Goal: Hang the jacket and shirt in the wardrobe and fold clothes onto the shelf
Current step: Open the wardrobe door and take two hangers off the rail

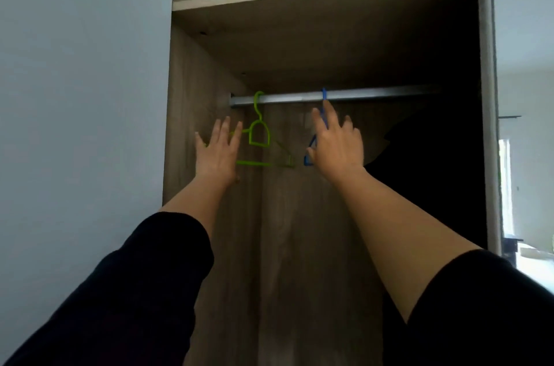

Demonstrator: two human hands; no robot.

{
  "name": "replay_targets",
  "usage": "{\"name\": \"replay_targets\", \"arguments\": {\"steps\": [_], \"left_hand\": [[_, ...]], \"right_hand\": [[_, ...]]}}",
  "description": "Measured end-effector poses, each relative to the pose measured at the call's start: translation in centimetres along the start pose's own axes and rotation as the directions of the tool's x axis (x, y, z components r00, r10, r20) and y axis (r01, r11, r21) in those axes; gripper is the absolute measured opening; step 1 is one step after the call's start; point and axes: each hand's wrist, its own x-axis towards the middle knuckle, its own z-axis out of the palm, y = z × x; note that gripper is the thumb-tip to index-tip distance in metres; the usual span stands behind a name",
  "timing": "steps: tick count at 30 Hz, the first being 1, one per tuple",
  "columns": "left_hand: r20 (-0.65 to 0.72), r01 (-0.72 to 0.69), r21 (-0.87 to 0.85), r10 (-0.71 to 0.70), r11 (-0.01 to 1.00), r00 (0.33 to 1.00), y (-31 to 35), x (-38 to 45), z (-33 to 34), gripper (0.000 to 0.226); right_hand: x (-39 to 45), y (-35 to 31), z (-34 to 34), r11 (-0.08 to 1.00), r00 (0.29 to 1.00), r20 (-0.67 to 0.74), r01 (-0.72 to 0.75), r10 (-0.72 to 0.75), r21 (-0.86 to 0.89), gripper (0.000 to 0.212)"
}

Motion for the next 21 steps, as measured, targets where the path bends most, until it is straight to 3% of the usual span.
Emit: {"name": "replay_targets", "arguments": {"steps": [8, 13, 16, 21], "left_hand": [[0.059, 0.055, -0.043, -0.053, 0.998, 0.997, -0.3, 2.0, 2.9, 0.104], [0.099, 0.009, -0.193, 0.01, 0.981, 0.995, -0.4, 2.2, 3.4, 0.094], [0.114, 0.053, -0.316, -0.018, 0.947, 0.993, -0.6, 1.8, 3.3, 0.1], [0.069, 0.072, -0.463, -0.045, 0.883, 0.997, -1.1, 1.6, 1.9, 0.089]], "right_hand": [[0.5, -1.1, 3.2, 0.991, 0.991, 0.06, -0.123, 0.121, 0.042, 0.065], [0.5, -1.9, 4.1, 0.986, 0.987, 0.076, -0.148, 0.142, 0.083, 0.062], [0.4, -2.0, 4.6, 0.988, 0.99, 0.072, -0.126, 0.12, 0.09, 0.062], [0.2, -2.1, 4.7, 0.989, 0.993, 0.08, -0.099, 0.091, 0.107, 0.067]]}}
